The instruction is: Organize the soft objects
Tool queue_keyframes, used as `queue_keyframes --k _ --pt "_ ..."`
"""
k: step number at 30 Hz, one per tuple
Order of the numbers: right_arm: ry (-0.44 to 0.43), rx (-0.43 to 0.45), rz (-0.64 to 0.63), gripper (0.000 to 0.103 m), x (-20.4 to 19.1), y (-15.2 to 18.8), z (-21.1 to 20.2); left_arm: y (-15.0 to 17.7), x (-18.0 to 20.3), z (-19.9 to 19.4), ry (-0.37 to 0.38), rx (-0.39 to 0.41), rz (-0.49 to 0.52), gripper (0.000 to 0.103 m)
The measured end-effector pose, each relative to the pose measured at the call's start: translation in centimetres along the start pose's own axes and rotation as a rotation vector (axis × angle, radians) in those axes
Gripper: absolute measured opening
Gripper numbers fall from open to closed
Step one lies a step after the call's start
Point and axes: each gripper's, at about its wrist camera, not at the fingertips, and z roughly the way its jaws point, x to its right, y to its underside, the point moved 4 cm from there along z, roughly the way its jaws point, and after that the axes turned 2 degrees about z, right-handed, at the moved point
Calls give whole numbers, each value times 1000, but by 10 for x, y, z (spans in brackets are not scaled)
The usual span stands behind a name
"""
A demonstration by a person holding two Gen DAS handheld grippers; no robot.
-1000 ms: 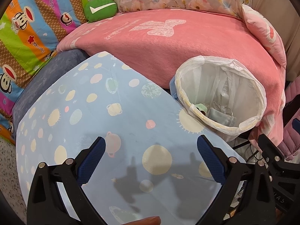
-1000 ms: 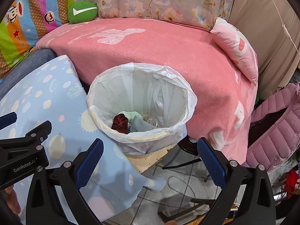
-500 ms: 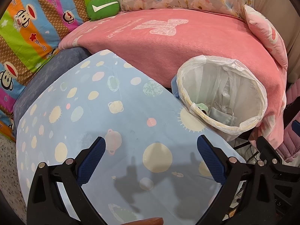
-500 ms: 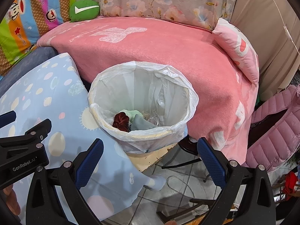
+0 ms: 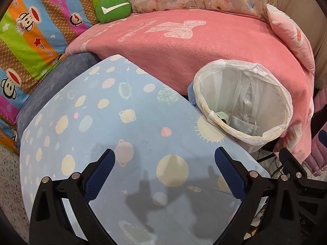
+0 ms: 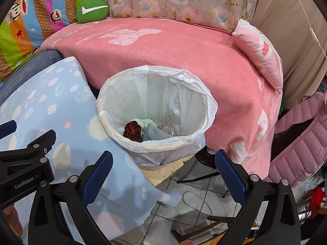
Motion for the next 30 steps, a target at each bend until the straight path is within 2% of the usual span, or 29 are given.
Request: queue_keyframes --k 30 --pt "4 -5 7 96 5 3 2 1 4 1 9 -7 8 94"
